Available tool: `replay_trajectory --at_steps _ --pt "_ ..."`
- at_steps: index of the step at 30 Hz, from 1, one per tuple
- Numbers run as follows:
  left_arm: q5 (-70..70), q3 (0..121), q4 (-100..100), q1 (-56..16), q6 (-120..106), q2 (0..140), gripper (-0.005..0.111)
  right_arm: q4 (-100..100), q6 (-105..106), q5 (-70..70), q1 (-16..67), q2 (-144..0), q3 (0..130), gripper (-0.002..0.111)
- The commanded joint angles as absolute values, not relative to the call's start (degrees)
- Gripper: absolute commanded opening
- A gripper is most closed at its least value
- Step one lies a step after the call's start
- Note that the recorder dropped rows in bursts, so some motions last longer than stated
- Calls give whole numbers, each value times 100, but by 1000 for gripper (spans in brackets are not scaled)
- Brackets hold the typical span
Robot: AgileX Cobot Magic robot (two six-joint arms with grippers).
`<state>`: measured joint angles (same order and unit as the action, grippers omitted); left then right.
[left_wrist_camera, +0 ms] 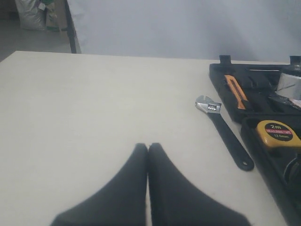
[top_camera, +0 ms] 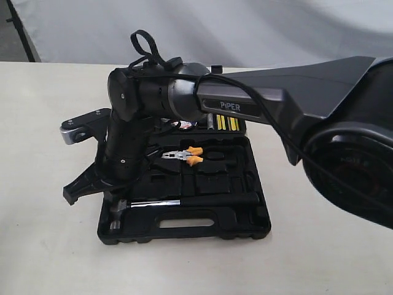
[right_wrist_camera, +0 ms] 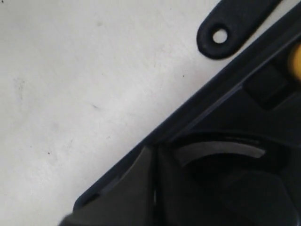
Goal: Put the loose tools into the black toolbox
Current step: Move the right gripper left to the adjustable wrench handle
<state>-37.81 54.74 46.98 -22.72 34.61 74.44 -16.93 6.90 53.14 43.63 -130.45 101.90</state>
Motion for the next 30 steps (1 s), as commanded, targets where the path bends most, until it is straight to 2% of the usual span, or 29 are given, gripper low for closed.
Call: replay_trajectory --at_steps 1,6,12,17,23,30 --pt "-3683 5420 4620 -2253 3520 7398 1 -1763 675 5109 4358 -13101 10188 0" --pt "-3683 5420 4620 -2253 3520 7398 1 -1744 599 5190 4338 -12984 10320 0" --pt "-3683 5420 4620 -2253 3520 7398 1 -1200 -126 5830 4278 -12966 11766 -1" --pt "-3683 5420 4620 -2253 3520 7398 1 -537 -952 6540 4291 -13844 13506 -1" --pt "-3683 5420 4620 -2253 3520 7398 1 -265 -1380 6152 4291 -15163 15179 0" --pt "-3683 5420 4620 -2253 3520 7398 1 959 -1717 6243 4291 -15793 15654 0"
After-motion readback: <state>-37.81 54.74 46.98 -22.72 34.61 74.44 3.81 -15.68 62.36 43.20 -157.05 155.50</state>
